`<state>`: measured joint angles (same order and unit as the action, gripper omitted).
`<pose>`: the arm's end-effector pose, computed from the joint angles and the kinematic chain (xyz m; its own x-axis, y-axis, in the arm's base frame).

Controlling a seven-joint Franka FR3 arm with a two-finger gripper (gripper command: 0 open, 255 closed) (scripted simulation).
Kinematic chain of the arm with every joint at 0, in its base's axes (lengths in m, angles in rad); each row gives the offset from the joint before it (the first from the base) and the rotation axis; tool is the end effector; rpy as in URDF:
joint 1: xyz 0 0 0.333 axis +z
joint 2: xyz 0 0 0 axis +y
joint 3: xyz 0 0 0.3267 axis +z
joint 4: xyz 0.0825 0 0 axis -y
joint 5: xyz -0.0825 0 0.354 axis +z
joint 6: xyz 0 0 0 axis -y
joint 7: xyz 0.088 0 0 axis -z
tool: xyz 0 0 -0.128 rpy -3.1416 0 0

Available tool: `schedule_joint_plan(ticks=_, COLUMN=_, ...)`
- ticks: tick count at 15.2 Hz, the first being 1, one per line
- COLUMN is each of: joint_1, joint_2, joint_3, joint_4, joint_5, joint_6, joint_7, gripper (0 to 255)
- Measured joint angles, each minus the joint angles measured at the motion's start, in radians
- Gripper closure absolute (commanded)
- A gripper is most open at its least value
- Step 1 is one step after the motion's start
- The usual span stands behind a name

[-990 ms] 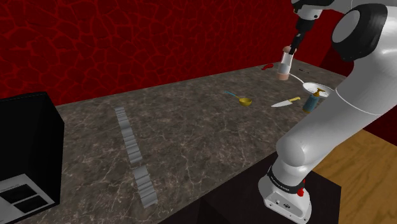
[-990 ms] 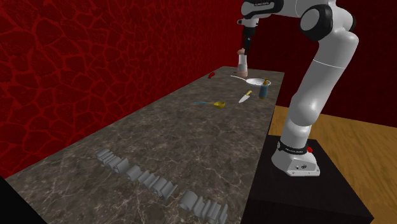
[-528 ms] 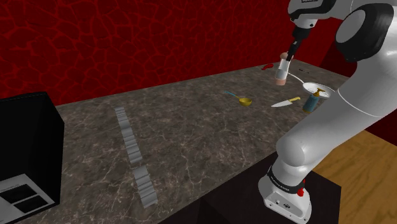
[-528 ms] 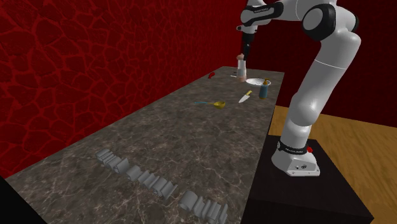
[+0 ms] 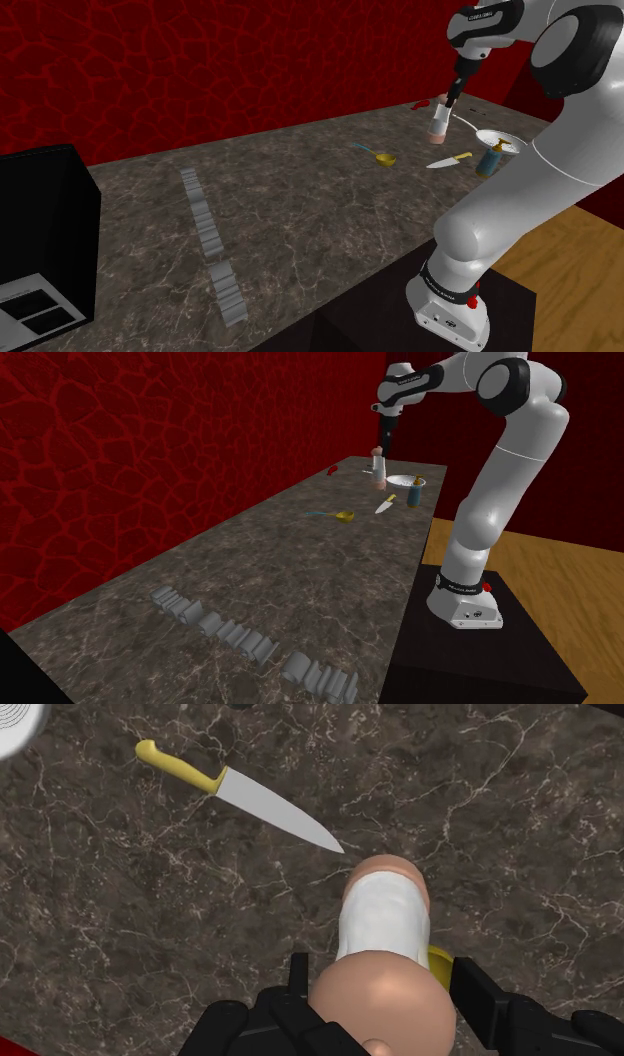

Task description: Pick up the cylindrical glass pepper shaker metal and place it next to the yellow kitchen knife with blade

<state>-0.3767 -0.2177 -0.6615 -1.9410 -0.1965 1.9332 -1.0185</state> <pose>0.2155 -0.4500 0.5660 0.9986 0.0383 0.0360 0.0315 -0.9846 0.1721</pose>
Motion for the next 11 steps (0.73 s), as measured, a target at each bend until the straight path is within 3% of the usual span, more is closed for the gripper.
schedule_joint_plan(ticks=11, joint_1=-0.005, joint_2=0.015, joint_3=-0.016, joint_4=-0.139, joint_5=-0.003, joint_6=0.151, joint_7=0.008, gripper=255)
